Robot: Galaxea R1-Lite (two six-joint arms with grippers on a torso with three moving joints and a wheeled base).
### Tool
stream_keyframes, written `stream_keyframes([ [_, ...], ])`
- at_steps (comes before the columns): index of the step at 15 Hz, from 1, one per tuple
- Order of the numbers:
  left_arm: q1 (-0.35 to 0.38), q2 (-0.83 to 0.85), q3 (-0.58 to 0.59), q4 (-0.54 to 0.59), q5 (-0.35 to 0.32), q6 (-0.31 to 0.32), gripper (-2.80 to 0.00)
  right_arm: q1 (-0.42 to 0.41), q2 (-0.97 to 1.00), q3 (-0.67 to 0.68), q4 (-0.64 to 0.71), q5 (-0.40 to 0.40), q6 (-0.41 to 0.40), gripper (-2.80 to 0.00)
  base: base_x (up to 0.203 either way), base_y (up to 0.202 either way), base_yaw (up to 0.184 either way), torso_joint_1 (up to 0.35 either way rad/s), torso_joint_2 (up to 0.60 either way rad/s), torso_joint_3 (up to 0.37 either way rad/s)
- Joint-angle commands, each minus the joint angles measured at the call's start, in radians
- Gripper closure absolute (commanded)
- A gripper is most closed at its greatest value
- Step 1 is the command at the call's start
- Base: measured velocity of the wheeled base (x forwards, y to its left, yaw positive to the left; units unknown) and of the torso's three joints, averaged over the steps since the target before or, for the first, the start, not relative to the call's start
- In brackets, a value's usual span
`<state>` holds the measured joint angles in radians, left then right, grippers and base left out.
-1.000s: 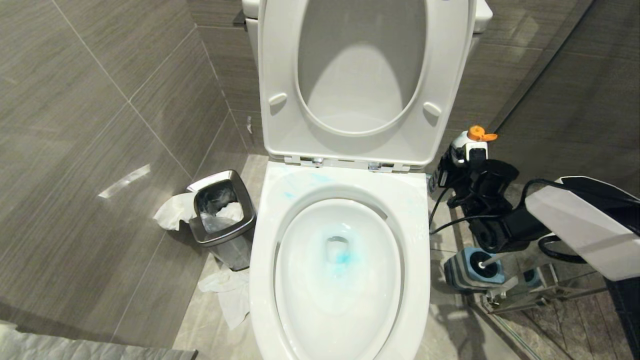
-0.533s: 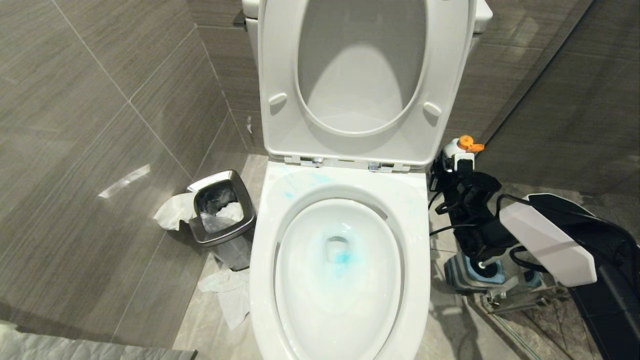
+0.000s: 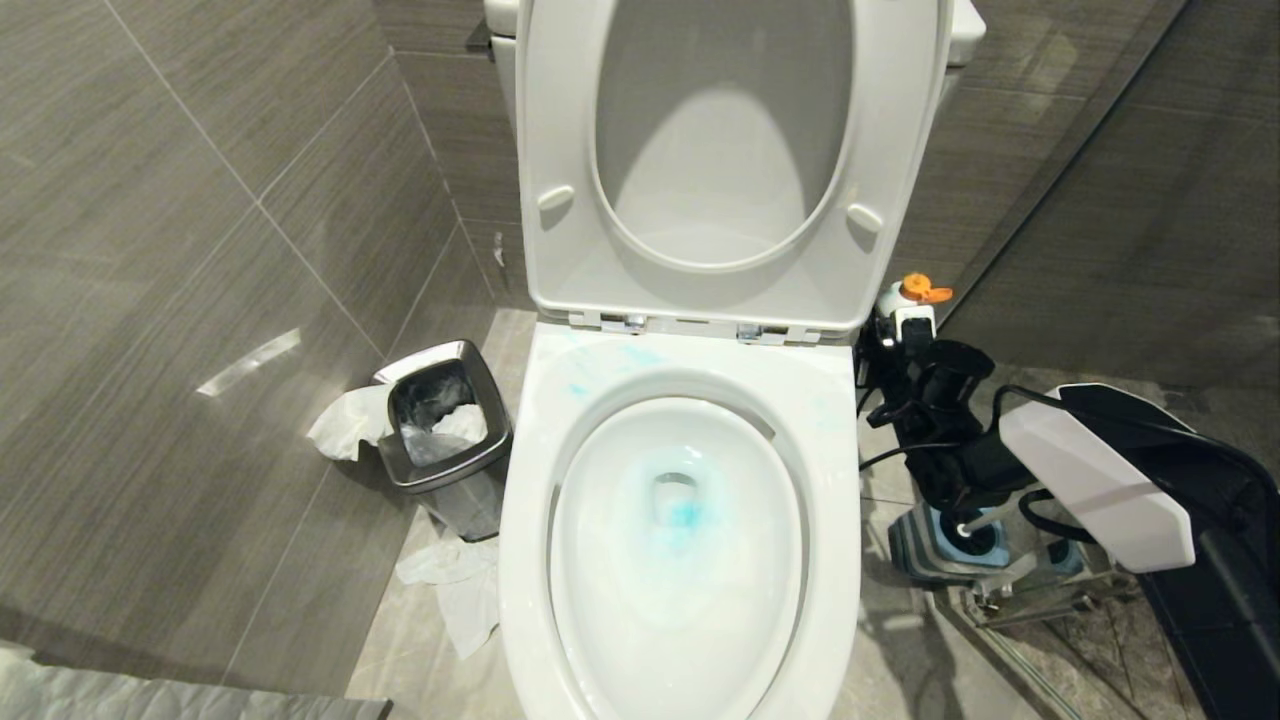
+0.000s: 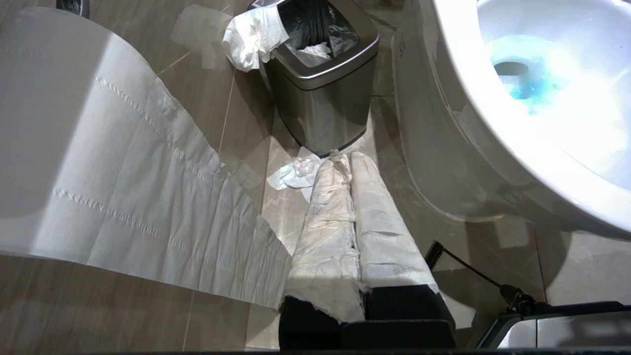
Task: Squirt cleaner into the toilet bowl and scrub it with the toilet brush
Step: Place the cleaning agent on the floor
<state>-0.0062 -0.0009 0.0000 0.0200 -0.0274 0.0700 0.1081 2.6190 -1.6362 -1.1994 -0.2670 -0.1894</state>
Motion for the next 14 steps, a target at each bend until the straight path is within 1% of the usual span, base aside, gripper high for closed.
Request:
stream_keyframes([
  [1, 0.000, 0.001, 0.000, 0.000, 0.000, 0.001, 0.00, -0.008, -0.063, 0.031, -0.005, 0.011, 0.023, 0.00, 0.000, 0.000, 0.000, 0.000, 0.00, 0.000],
  [3, 0.000, 0.001, 0.000, 0.000, 0.000, 0.001, 0.00, -0.001, -0.084, 0.046, 0.014, 0.005, 0.018, 0.00, 0.000, 0.000, 0.000, 0.000, 0.00, 0.000],
  [5, 0.000, 0.001, 0.000, 0.000, 0.000, 0.001, 0.00, -0.001, -0.092, 0.044, 0.071, 0.008, 0.024, 0.00, 0.000, 0.000, 0.000, 0.000, 0.00, 0.000],
  [8, 0.000, 0.001, 0.000, 0.000, 0.000, 0.001, 0.00, -0.002, -0.091, 0.050, 0.121, 0.037, 0.036, 0.00, 0.000, 0.000, 0.000, 0.000, 0.00, 0.000],
  [11, 0.000, 0.001, 0.000, 0.000, 0.000, 0.001, 0.00, 0.001, -0.086, 0.063, 0.138, 0.038, 0.053, 0.00, 0.000, 0.000, 0.000, 0.000, 0.00, 0.000],
  [14, 0.000, 0.001, 0.000, 0.000, 0.000, 0.001, 0.00, 0.008, -0.107, 0.115, 0.139, 0.039, 0.058, 0.00, 0.000, 0.000, 0.000, 0.000, 0.00, 0.000],
])
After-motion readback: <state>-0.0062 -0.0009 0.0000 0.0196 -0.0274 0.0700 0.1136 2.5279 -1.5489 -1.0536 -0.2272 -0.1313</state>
